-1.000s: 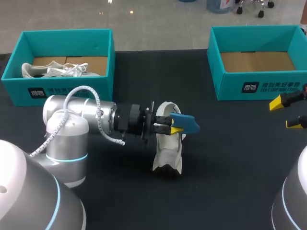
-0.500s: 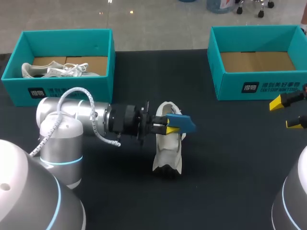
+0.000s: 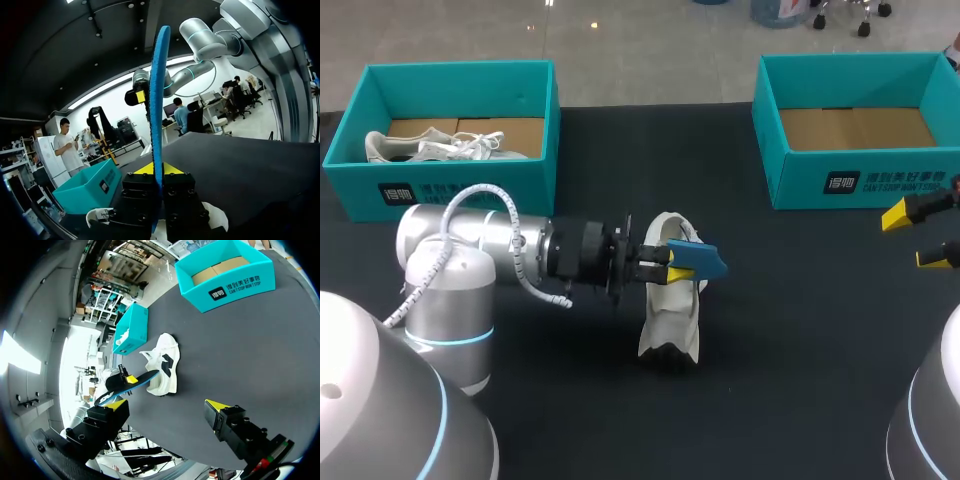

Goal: Take the shoe out of the shoebox, open the shoe tongue, remove and reinsert the insole, then place the shoe into the shoebox

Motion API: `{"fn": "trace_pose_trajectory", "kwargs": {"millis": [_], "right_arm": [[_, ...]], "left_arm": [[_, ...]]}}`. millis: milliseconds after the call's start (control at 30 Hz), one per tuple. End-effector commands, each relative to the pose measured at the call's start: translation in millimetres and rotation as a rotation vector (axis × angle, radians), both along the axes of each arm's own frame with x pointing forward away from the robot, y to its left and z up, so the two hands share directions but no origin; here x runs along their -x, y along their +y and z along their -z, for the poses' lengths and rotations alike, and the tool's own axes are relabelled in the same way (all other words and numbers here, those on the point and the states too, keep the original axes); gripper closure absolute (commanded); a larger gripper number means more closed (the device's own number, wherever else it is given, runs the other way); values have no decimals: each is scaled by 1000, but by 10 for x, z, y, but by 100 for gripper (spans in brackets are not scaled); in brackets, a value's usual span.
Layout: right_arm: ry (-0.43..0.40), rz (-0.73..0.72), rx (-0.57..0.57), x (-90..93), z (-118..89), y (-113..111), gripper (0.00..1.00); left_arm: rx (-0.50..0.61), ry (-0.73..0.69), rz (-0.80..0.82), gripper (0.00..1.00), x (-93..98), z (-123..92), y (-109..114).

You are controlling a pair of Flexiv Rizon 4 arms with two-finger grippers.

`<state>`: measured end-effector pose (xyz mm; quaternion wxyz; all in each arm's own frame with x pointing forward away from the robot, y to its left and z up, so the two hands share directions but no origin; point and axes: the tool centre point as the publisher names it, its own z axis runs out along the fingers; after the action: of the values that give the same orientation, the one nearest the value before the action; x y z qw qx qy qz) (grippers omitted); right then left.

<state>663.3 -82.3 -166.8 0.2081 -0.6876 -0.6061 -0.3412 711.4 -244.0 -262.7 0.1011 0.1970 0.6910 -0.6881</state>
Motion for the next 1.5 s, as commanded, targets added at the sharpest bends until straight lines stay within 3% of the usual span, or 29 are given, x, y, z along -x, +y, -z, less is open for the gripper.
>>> {"fn": "trace_pose_trajectory", "kwargs": {"millis": [33, 333, 1500], "right_arm": [[-26, 31, 4, 105, -7, -3, 0], [-26, 31, 4, 105, -7, -3, 0], [-26, 31, 4, 105, -7, -3, 0]], "left_arm": [[0, -4, -6, 100, 24, -42, 50], [6, -11, -19, 100, 91, -71, 157], [13, -18, 19, 100, -71, 416, 243]]}}
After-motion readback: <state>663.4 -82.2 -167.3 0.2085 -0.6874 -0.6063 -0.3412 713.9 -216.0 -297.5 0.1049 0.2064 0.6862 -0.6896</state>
